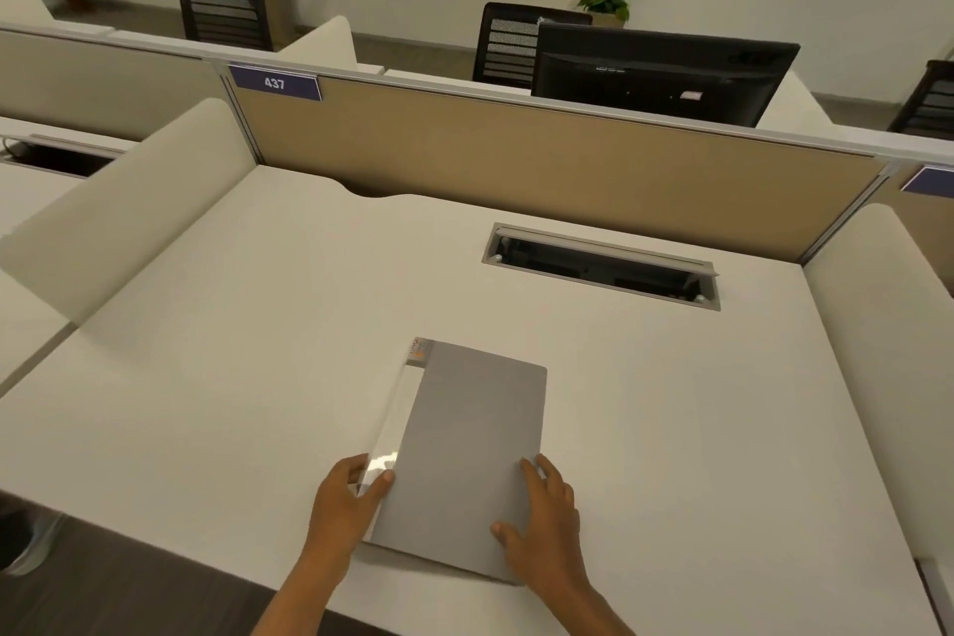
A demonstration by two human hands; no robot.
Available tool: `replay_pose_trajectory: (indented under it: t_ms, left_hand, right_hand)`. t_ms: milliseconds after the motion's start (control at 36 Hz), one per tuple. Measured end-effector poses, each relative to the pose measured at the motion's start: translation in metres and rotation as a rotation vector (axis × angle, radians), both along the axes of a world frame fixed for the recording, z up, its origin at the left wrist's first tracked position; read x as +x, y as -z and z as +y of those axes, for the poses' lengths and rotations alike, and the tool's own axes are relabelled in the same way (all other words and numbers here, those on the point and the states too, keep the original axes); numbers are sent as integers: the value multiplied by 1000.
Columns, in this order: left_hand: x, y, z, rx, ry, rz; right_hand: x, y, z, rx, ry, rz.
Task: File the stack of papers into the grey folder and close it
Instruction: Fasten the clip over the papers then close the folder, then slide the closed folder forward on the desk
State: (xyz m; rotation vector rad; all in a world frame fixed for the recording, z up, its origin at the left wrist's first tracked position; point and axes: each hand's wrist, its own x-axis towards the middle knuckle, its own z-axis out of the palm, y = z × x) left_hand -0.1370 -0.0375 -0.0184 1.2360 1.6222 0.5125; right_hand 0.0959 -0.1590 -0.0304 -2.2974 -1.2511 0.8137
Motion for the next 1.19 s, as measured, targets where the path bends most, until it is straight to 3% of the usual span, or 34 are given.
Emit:
replay_pose_trajectory:
  t_ms: [167, 361, 472, 806, 1194]
  left_hand:
    - [-1, -9, -3, -107, -70, -151]
    - [-1, -17, -9, -134, -85, -230]
    - [-3, -22, -9, -144, -79, -251]
    - [-15, -40, 16, -107, -96, -254]
    - [-20, -50, 113, -30, -101, -221]
  right_hand:
    - [2, 2, -1, 96, 237, 204]
    - [3, -15, 4, 155, 580, 635]
    - [2, -16, 7, 135, 686, 780]
    - [-5, -29, 35, 212, 682, 917]
    - [-13, -50, 135, 242, 639, 966]
